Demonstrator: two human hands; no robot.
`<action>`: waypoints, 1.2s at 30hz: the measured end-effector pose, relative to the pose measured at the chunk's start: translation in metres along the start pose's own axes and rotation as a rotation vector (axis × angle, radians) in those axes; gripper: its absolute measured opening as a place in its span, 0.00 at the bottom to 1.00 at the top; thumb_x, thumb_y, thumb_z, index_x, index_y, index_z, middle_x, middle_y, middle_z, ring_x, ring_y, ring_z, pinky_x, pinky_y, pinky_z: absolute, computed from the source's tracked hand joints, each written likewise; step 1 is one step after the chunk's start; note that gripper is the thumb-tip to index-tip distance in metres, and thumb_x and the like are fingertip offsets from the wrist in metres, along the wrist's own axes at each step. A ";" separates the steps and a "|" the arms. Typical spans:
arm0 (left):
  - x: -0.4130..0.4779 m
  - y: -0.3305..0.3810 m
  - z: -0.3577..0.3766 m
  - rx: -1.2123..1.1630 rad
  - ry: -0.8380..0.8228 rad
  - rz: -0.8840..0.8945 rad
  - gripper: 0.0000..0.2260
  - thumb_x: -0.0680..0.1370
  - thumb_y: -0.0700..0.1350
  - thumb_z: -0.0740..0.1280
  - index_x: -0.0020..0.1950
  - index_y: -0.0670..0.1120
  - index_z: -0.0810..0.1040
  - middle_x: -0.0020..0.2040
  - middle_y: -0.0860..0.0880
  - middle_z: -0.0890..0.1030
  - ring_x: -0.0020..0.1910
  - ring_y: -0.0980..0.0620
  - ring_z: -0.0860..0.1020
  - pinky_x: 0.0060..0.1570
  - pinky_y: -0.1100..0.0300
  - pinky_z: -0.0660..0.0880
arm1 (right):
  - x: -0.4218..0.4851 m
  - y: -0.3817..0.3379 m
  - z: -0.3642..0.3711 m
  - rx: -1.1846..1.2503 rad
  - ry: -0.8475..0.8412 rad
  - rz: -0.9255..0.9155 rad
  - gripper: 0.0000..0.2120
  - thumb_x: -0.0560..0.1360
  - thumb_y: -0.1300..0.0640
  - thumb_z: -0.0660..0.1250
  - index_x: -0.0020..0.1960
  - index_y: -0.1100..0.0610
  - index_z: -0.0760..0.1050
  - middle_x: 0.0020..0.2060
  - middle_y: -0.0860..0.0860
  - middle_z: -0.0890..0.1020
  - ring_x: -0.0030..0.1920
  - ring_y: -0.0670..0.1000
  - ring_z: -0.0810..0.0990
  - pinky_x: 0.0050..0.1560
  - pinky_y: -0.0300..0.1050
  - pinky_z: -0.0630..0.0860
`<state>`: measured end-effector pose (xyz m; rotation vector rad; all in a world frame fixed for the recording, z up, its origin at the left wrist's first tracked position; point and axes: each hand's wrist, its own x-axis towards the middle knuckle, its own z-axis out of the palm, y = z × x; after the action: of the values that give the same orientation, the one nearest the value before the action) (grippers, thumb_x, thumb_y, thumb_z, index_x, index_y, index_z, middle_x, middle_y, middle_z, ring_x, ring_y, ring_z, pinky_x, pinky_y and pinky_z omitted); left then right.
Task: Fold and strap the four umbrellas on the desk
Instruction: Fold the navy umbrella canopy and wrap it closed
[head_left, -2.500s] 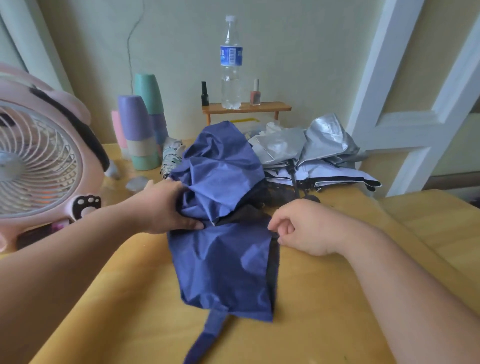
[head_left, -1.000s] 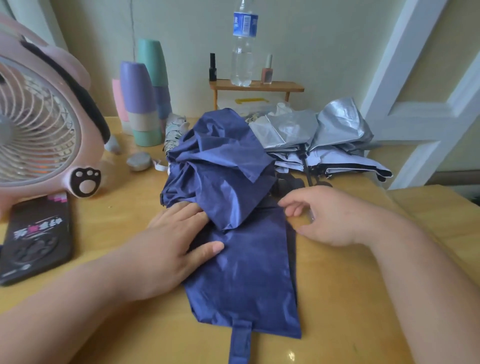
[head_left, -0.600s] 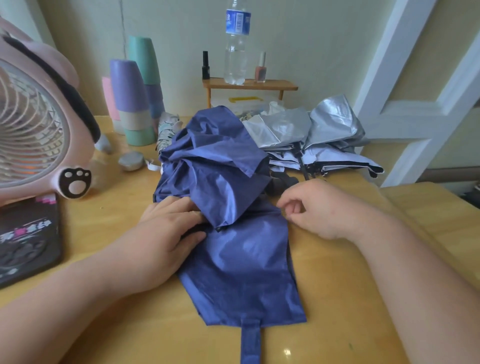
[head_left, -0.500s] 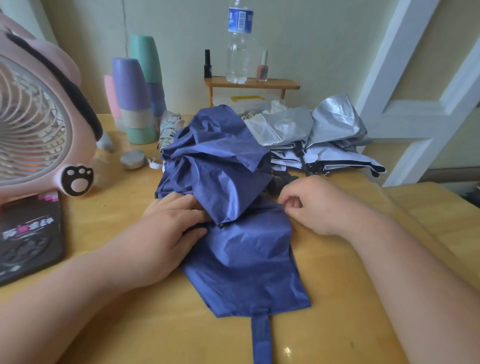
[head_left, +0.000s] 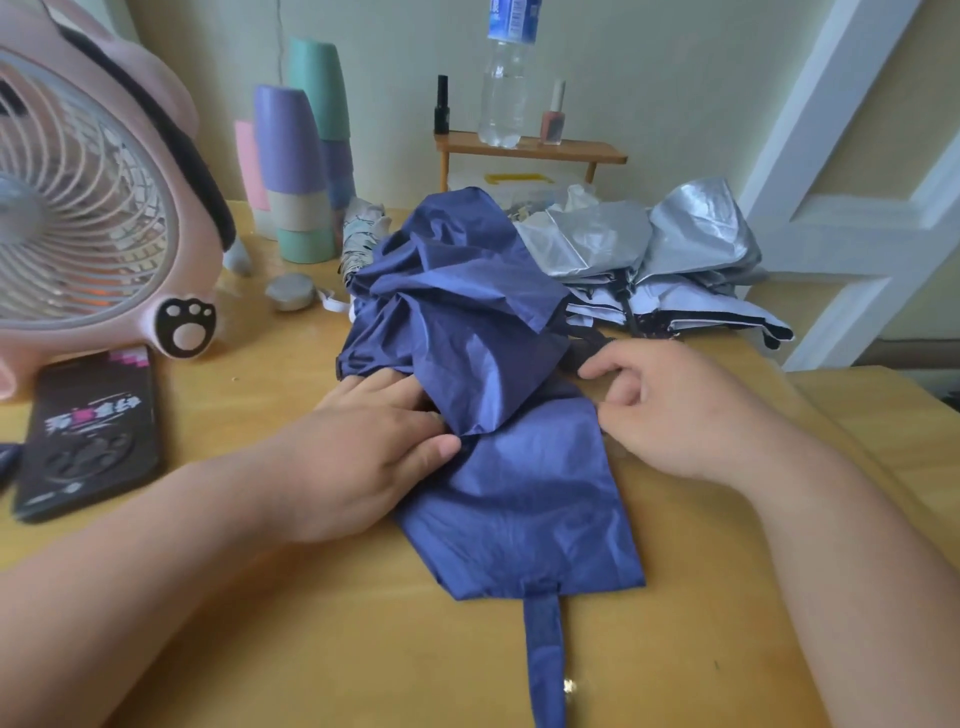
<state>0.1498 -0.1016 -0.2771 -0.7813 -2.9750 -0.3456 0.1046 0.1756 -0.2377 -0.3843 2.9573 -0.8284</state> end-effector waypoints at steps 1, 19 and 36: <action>0.000 0.000 -0.001 -0.026 0.004 0.008 0.25 0.80 0.66 0.42 0.53 0.58 0.76 0.55 0.61 0.68 0.61 0.56 0.66 0.68 0.54 0.60 | -0.006 -0.005 -0.001 0.047 -0.079 0.027 0.17 0.76 0.62 0.64 0.59 0.43 0.78 0.35 0.44 0.84 0.29 0.43 0.77 0.35 0.42 0.73; -0.006 0.024 0.002 0.067 -0.118 -0.082 0.37 0.73 0.73 0.31 0.74 0.66 0.64 0.69 0.61 0.62 0.70 0.54 0.59 0.75 0.51 0.57 | -0.119 -0.006 0.027 0.414 -0.220 0.133 0.14 0.76 0.64 0.71 0.50 0.44 0.84 0.29 0.45 0.78 0.31 0.47 0.72 0.35 0.41 0.70; -0.001 0.024 -0.015 -0.024 0.015 -0.101 0.66 0.58 0.77 0.73 0.77 0.63 0.27 0.68 0.58 0.76 0.69 0.56 0.71 0.72 0.57 0.57 | 0.000 -0.029 0.018 -0.292 -0.415 -0.290 0.65 0.55 0.29 0.80 0.74 0.23 0.35 0.77 0.27 0.36 0.80 0.37 0.42 0.80 0.46 0.52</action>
<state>0.1621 -0.0852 -0.2578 -0.6288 -3.0082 -0.3905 0.1133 0.1430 -0.2382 -0.8955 2.6563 -0.2759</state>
